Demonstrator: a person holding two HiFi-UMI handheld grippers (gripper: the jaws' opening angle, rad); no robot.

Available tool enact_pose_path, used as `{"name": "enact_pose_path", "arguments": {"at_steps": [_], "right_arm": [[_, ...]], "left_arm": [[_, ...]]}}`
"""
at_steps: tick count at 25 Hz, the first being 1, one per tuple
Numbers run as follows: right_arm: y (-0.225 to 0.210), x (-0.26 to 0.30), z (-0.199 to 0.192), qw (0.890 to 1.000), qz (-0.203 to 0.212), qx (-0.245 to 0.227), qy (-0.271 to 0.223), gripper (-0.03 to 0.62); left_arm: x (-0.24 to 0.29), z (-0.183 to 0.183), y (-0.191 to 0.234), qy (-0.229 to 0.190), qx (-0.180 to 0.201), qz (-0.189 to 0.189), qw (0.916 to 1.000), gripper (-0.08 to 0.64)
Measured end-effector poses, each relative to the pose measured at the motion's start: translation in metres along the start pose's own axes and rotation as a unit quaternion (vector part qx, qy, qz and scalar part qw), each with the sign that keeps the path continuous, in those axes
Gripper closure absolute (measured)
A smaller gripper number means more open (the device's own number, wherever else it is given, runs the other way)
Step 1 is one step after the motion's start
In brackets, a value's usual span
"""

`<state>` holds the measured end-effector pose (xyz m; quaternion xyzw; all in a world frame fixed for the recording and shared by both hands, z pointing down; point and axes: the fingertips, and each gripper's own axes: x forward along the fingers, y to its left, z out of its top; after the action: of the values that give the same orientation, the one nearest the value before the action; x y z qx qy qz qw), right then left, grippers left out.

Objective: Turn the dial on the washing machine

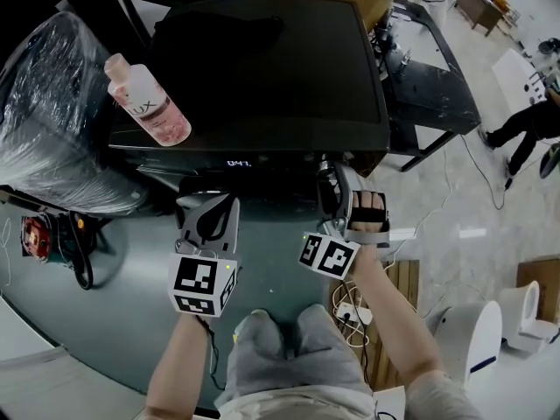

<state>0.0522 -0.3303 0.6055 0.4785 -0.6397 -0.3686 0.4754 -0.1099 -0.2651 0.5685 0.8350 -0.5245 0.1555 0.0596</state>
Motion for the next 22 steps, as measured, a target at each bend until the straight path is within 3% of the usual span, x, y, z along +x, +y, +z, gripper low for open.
{"name": "enact_pose_path", "arguments": {"at_steps": [8,15,22], "right_arm": [[-0.005,0.000,0.001,0.990,0.008,0.142,-0.015,0.295],[-0.010,0.000,-0.002,0.967,0.010,0.255,-0.020,0.295],[-0.015,0.000,-0.005,0.930,0.018,0.366,-0.021,0.295]], "left_arm": [[-0.004,0.001,0.002,0.005,-0.008,0.008,0.9999,0.540],[-0.004,0.008,-0.003,-0.002,0.002,0.006,1.0000,0.540],[-0.007,0.012,-0.004,-0.001,0.003,0.000,1.0000,0.540]]}}
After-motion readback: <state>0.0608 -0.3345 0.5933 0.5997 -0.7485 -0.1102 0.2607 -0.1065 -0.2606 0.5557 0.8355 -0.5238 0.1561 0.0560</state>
